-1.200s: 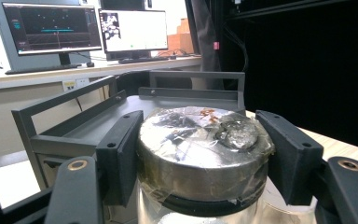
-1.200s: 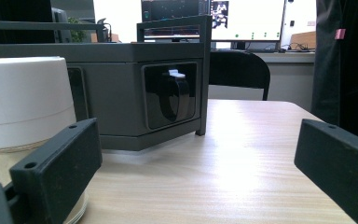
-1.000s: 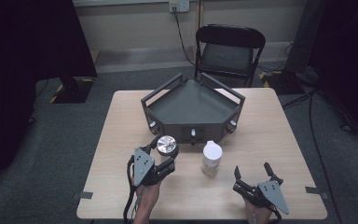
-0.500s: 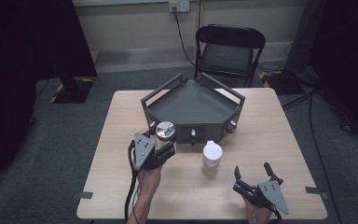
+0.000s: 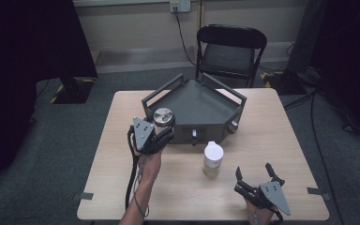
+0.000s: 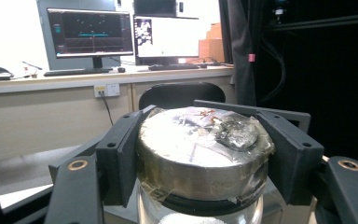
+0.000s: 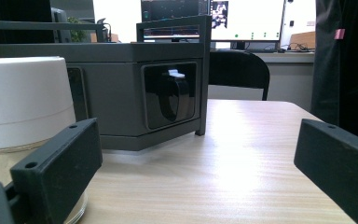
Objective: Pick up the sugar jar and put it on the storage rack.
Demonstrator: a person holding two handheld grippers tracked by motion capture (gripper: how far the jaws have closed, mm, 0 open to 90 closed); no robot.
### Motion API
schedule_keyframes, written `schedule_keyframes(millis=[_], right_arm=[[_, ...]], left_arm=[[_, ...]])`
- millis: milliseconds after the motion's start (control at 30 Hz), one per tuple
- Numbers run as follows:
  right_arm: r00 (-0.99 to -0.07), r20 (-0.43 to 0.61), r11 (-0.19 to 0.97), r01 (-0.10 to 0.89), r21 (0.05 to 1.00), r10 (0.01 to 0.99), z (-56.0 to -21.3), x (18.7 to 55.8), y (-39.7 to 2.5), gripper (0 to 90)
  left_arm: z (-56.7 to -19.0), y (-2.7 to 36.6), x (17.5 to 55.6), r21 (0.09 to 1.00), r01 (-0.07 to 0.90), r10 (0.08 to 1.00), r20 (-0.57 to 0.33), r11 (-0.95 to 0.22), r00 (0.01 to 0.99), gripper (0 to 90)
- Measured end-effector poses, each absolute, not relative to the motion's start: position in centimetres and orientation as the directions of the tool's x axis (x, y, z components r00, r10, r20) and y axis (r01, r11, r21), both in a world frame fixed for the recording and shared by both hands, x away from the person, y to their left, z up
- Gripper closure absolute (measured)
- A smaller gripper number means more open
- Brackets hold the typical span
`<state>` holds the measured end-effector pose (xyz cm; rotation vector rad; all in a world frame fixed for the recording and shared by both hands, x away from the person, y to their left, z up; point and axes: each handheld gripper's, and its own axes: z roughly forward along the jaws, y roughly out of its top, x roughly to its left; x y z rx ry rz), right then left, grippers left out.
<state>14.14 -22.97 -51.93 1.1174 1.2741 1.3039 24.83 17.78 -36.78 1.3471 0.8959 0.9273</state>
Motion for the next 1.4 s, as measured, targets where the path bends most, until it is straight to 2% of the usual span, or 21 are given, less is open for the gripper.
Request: schedule_keyframes(millis=[133,467,600,833,1100,1400], right_arm=[[-0.118,-0.012,0.008,-0.036,0.999,0.993,-51.9,14.1,-23.0,0.0],[-0.123,-0.013,0.008,-0.036,0.999,0.992,-51.9,14.1,-23.1,0.0],[-0.125,-0.012,0.008,-0.036,0.999,0.992,-51.9,14.1,-23.1,0.0],[-0.125,-0.012,0.008,-0.036,0.999,0.992,-51.9,14.1,-23.1,0.0],[-0.125,-0.012,0.008,-0.036,0.999,0.992,-51.9,14.1,-23.1,0.0],[-0.122,-0.012,0.008,-0.036,0.999,0.992,-51.9,14.1,-23.1,0.0]], left_arm=[[-36.6,17.3,25.4,0.998,-0.028,0.934,-0.042,0.055,0.354,35.0],[-35.3,15.1,28.1,1.000,-0.024,0.949,0.008,0.000,0.315,34.9],[-35.0,14.7,29.6,1.000,-0.002,0.950,-0.015,0.017,0.313,34.9],[-35.6,13.8,31.8,0.999,0.011,0.968,-0.035,0.033,0.247,35.0],[-36.2,12.9,33.5,0.999,0.048,0.970,-0.028,0.017,0.243,35.0],[-37.0,12.2,33.7,0.998,0.063,0.968,-0.033,0.017,0.249,34.9]])
